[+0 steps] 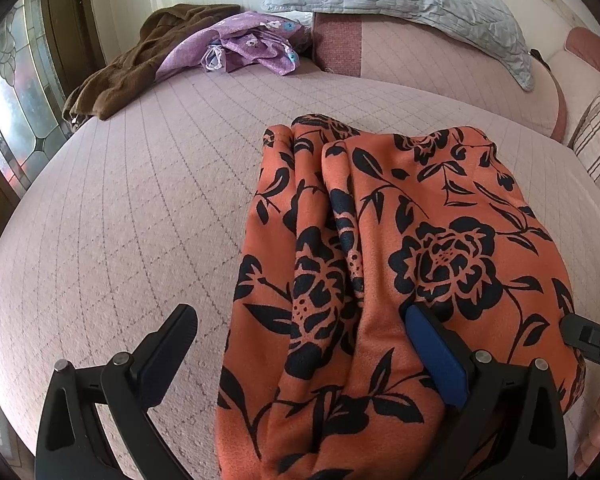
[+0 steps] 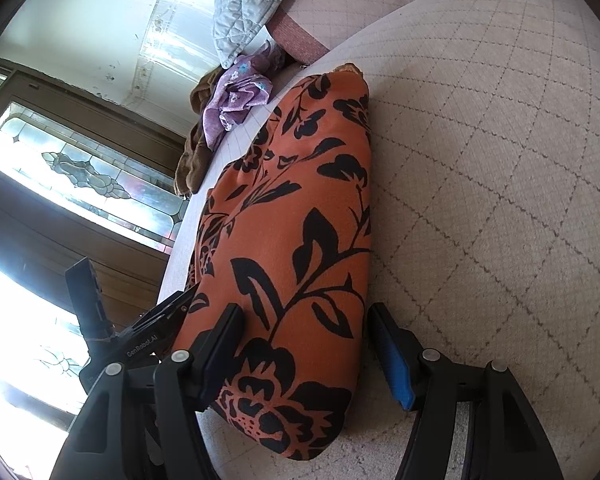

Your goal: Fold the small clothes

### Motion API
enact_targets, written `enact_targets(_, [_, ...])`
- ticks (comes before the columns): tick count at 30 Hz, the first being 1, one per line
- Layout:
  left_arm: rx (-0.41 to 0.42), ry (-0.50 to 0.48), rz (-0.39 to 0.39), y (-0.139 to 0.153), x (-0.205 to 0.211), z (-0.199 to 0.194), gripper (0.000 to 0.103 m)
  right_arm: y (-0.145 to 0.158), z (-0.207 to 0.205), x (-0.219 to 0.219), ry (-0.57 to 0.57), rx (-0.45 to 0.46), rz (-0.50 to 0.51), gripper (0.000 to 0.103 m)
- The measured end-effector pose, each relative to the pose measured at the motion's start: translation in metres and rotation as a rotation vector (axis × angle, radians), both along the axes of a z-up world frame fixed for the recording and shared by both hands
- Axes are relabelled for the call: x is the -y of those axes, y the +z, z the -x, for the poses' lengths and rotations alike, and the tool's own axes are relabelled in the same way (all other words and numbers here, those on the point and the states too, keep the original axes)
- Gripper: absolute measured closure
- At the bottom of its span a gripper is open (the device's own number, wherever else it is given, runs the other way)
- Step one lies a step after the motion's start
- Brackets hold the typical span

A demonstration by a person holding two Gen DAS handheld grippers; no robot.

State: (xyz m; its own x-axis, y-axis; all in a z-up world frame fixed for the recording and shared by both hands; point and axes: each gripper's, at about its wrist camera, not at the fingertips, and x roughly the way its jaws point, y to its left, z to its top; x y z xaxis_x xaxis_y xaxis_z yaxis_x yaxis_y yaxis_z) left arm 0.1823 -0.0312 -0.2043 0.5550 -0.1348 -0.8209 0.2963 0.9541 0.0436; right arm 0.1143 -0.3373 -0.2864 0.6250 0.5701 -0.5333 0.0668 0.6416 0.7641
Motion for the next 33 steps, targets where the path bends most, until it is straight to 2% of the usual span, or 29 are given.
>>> enact_targets(8, [-0.006, 0.001, 0.012, -0.001, 0.000, 0.000, 0.000, 0.001, 0.000, 0.000, 0.002, 0.003, -0.001, 0.035])
enact_targets(11, [-0.043, 0.017, 0.040, 0.001, -0.003, -0.004, 0.000, 0.002, -0.001, 0.002, 0.009, 0.004, -0.013, 0.034])
enact_targets(14, [-0.151, 0.014, 0.132, -0.002, -0.009, -0.014, 0.000, 0.007, -0.004, 0.005, 0.005, 0.013, -0.024, 0.033])
enact_targets(15, [-0.204, 0.017, 0.191, -0.003, -0.014, -0.020, 0.000, 0.008, -0.006, 0.006, 0.000, 0.014, -0.025, 0.033])
enact_targets(17, [-0.251, 0.002, 0.275, -0.003, -0.020, -0.024, 0.001, 0.006, -0.011, 0.008, -0.001, 0.007, -0.034, 0.033])
enact_targets(18, [-0.266, -0.012, 0.299, -0.004, -0.020, -0.026, 0.001, 0.004, -0.014, 0.008, 0.002, 0.003, -0.042, 0.033])
enact_targets(21, [-0.280, -0.037, 0.311, -0.005, -0.018, -0.029, 0.002, 0.003, -0.020, 0.004, 0.012, 0.008, -0.036, 0.031])
enact_targets(24, [-0.297, -0.036, 0.343, -0.006, -0.021, -0.034, 0.010, 0.004, -0.022, 0.002, 0.014, 0.012, -0.035, 0.031])
enact_targets(26, [-0.291, -0.023, 0.344, -0.008, -0.024, -0.036, 0.025, 0.003, -0.023, 0.003, 0.016, 0.012, -0.044, 0.031])
enact_targets(31, [-0.263, -0.038, 0.365, -0.005, -0.029, -0.029, 0.046, 0.001, -0.025, 0.001, 0.006, 0.016, -0.050, 0.030])
enact_targets(33, [-0.244, -0.048, 0.366, -0.002, -0.027, -0.026, 0.053, 0.003, -0.026, -0.005, 0.010, 0.025, -0.013, 0.030])
